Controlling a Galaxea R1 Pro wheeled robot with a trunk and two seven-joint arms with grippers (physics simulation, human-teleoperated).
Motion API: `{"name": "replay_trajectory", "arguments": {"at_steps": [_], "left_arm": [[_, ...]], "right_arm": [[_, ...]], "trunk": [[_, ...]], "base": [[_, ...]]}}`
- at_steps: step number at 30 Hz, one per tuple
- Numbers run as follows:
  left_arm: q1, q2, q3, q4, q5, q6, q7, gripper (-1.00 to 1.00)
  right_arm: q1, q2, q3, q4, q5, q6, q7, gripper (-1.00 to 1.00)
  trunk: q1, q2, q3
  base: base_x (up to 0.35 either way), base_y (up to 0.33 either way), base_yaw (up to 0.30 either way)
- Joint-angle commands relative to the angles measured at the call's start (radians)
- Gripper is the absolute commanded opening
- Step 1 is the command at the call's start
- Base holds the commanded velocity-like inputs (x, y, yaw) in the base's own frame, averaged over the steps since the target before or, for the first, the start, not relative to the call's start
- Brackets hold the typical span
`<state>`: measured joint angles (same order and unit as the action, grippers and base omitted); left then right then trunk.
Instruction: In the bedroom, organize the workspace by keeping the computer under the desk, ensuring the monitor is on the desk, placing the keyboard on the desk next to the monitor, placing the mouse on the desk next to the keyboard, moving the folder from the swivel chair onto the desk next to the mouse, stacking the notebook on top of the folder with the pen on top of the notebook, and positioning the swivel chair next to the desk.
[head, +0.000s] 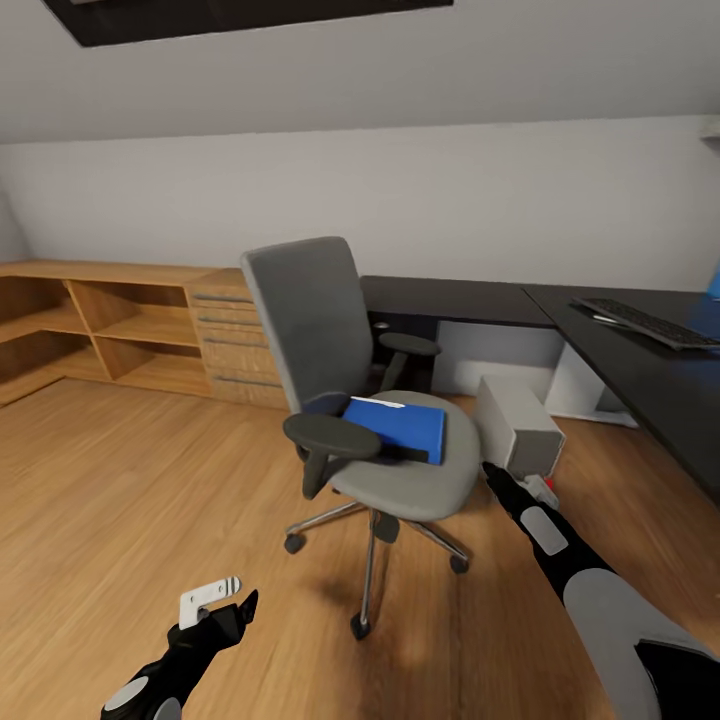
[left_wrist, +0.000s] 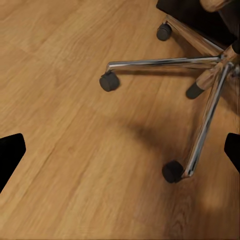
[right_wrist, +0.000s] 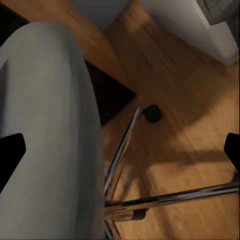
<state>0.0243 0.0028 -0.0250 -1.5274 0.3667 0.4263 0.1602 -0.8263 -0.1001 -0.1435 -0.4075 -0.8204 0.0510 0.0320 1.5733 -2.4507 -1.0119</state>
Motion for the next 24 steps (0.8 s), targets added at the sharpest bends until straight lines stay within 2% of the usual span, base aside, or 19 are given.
{"name": "replay_trajectory", "arguments": {"at_steps": [1, 8, 24], "left_arm": [[0.000, 0.000, -0.001, -0.002, 0.011, 0.003, 0.009, 1.00], [0.000, 0.000, -0.001, -0.002, 0.011, 0.003, 0.009, 1.00], [0.000, 0.002, 0.000, -0.002, 0.011, 0.003, 0.009, 1.00]], "right_arm": [[0.000, 0.001, -0.005, -0.001, -0.006, 0.006, 0.003, 1.00], [0.000, 0.000, -0.005, -0.003, -0.006, 0.006, 0.003, 1.00], [0.000, 0.000, -0.005, -0.004, -0.007, 0.005, 0.003, 1.00]], "trunk": [[0.000, 0.000, 0.000], [0.000, 0.000, 0.002], [0.000, 0.000, 0.002]], "base": [[0.000, 0.000, -0.238], [0.000, 0.000, -0.121], [0.000, 0.000, -0.010]]}}
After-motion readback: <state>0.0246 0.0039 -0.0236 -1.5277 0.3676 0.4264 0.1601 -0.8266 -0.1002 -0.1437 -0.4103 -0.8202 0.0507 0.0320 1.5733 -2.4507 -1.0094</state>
